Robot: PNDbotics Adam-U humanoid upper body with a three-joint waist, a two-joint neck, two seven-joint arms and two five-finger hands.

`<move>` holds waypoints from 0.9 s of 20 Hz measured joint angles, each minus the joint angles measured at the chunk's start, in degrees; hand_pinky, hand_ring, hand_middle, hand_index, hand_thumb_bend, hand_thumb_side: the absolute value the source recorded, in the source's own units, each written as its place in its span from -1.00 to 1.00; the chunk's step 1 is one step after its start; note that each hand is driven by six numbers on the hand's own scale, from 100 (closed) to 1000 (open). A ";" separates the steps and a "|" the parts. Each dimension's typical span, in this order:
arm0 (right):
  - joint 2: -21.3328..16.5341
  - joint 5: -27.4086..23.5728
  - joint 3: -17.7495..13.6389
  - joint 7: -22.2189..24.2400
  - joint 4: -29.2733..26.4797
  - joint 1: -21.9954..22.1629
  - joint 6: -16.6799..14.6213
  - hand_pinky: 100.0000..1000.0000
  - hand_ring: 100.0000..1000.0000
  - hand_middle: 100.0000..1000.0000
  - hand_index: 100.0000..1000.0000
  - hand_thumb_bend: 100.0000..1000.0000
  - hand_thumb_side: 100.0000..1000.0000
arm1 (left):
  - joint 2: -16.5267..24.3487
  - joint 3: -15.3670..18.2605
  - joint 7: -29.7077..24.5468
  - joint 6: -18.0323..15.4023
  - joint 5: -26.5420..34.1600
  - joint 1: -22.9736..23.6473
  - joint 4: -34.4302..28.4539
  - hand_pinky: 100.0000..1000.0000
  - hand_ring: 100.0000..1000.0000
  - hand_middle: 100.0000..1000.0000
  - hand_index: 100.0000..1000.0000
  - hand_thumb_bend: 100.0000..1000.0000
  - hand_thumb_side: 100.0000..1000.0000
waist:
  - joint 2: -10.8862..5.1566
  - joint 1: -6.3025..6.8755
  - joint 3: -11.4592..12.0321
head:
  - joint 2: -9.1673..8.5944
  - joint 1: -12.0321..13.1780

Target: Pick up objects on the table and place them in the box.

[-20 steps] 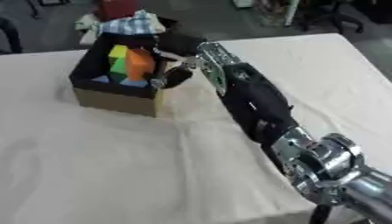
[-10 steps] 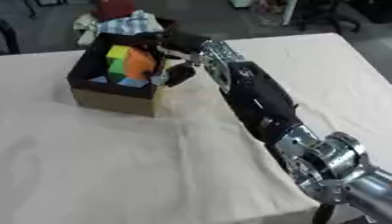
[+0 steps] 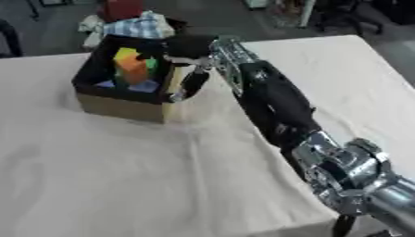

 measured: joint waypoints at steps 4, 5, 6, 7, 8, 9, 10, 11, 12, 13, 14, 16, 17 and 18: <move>-1.09 -2.25 0.57 -1.17 -1.10 -0.41 -1.68 0.82 0.94 1.00 1.00 -0.63 -0.35 | 0.01 0.17 0.13 0.04 0.00 0.09 0.01 0.67 0.10 0.10 0.74 -1.00 0.52 | 0.00 0.00 -0.86 | 0.00 0.65; -1.58 -3.75 0.83 -1.37 -1.68 -0.43 -2.36 0.82 0.92 1.00 1.00 -0.68 -0.38 | 0.02 0.33 0.20 0.06 0.00 0.12 0.01 0.67 0.10 0.10 0.74 -1.00 0.52 | 0.00 0.00 -1.16 | 0.00 0.95; -2.18 -5.71 1.16 -1.54 -2.42 -0.43 -3.07 0.80 0.89 1.00 1.00 -0.78 -0.42 | 0.04 0.42 0.33 0.07 -0.01 0.14 0.01 0.67 0.10 0.10 0.74 -1.00 0.52 | 0.00 0.00 -1.48 | -0.01 1.28; -2.87 -8.04 1.47 -1.66 -3.37 -0.34 -3.74 0.79 0.86 1.00 1.00 -0.84 -0.46 | 0.04 0.54 0.48 0.11 -0.02 0.16 0.02 0.67 0.10 0.10 0.74 -1.00 0.53 | 0.00 0.00 -1.81 | -0.01 1.68; -3.66 -10.74 1.80 -1.70 -4.47 0.06 -4.27 0.78 0.84 1.00 1.00 -0.87 -0.47 | 0.05 0.71 0.62 0.09 -0.04 0.20 0.02 0.67 0.10 0.10 0.74 -1.00 0.51 | 0.00 0.00 -2.12 | -0.01 2.14; -4.46 -13.80 2.16 -1.58 -5.69 0.68 -4.60 0.77 0.82 1.00 1.00 -0.93 -0.52 | 0.07 0.82 0.76 0.12 -0.10 0.29 0.02 0.67 0.10 0.10 0.74 -1.00 0.53 | 0.00 0.00 -2.45 | -0.02 2.67; -5.34 -17.12 2.57 -1.32 -7.15 1.49 -4.77 0.77 0.80 1.00 1.00 -0.96 -0.56 | 0.08 0.98 0.93 0.14 -0.16 0.39 0.02 0.67 0.10 0.10 0.74 -1.00 0.53 | 0.02 -0.02 -2.85 | -0.03 3.26; -6.29 -20.62 2.97 -0.94 -8.87 2.47 -4.74 0.76 0.79 1.00 1.00 -0.99 -0.58 | 0.10 1.09 1.06 0.15 -0.25 0.49 0.02 0.67 0.10 0.10 0.74 -1.00 0.53 | 0.06 -0.09 -3.28 | -0.05 3.88; -7.23 -24.20 3.35 -0.34 -10.81 3.58 -4.45 0.74 0.75 1.00 1.00 -1.00 -0.60 | 0.10 1.14 1.23 0.16 -0.29 0.54 0.03 0.67 0.10 0.10 0.74 -1.00 0.53 | 0.07 -0.16 -3.69 | -0.06 4.54; -8.11 -27.87 3.64 0.39 -12.99 4.73 -3.89 0.74 0.73 0.99 1.00 -1.00 -0.61 | 0.10 1.28 1.39 0.19 -0.31 0.56 0.03 0.67 0.10 0.10 0.74 -1.00 0.53 | 0.07 -0.18 -4.05 | -0.06 5.19; -8.97 -31.55 3.85 1.21 -15.26 5.94 -3.10 0.72 0.69 0.96 1.00 -1.00 -0.61 | 0.10 1.44 1.53 0.18 -0.33 0.56 0.03 0.67 0.10 0.10 0.74 -1.00 0.53 | 0.08 -0.19 -4.37 | -0.06 5.85; -10.47 -39.03 3.95 3.00 -19.94 8.65 -0.89 0.70 0.64 0.91 1.00 -1.00 -0.62 | 0.10 1.55 1.78 0.19 -0.38 0.56 0.03 0.67 0.09 0.10 0.74 -1.00 0.54 | 0.16 -0.19 -4.94 | -0.06 7.16; -11.15 -42.77 3.95 3.97 -22.41 10.15 0.50 0.69 0.62 0.88 1.00 -1.00 -0.61 | 0.10 1.67 1.91 0.22 -0.44 0.58 0.03 0.67 0.09 0.09 0.74 -1.00 0.53 | 0.23 -0.19 -5.15 | -0.06 7.81; -11.81 -46.45 3.87 4.99 -25.00 11.71 2.00 0.68 0.61 0.87 1.00 -1.00 -0.60 | 0.10 1.78 2.03 0.19 -0.54 0.60 0.03 0.67 0.09 0.09 0.74 -1.00 0.53 | 0.30 -0.19 -5.37 | -0.06 8.45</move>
